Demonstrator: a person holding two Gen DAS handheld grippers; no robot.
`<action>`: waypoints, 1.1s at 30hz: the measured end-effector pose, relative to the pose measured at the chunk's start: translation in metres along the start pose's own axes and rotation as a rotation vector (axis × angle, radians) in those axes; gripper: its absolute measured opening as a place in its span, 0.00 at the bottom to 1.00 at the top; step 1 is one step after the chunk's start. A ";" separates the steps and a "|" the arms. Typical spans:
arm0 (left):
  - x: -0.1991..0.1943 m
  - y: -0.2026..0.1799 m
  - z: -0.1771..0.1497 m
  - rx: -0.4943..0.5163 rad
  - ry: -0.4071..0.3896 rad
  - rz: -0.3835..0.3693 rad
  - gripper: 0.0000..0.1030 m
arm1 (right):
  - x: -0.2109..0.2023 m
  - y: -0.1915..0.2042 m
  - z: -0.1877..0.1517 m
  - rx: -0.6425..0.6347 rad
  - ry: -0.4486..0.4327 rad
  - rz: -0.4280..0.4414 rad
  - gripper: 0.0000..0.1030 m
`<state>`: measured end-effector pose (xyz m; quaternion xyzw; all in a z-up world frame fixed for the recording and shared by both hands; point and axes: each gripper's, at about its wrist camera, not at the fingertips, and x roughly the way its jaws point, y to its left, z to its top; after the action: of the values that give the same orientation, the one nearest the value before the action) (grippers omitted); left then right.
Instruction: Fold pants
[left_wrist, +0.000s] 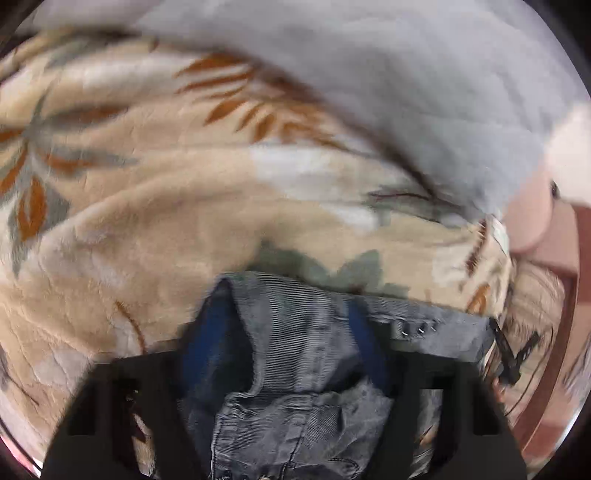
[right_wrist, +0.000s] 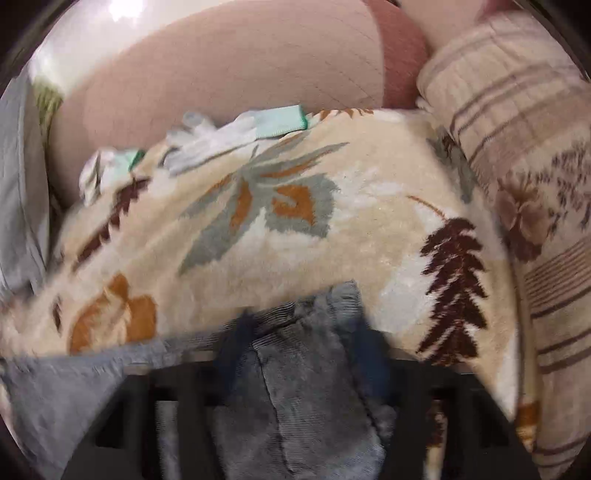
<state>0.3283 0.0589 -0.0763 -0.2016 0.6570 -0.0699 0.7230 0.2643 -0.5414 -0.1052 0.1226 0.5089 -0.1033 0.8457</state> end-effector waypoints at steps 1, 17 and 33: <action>-0.003 -0.007 -0.005 0.038 -0.001 0.021 0.02 | -0.003 0.001 -0.001 -0.007 0.009 0.013 0.09; -0.133 -0.045 -0.140 0.233 -0.453 0.139 0.01 | -0.174 -0.036 -0.080 0.103 -0.194 0.073 0.06; -0.068 0.079 -0.280 -0.009 -0.152 0.014 0.03 | -0.226 -0.110 -0.339 0.352 -0.091 0.122 0.15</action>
<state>0.0332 0.0997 -0.0589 -0.2050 0.6021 -0.0462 0.7703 -0.1562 -0.5283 -0.0689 0.2945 0.4360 -0.1447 0.8380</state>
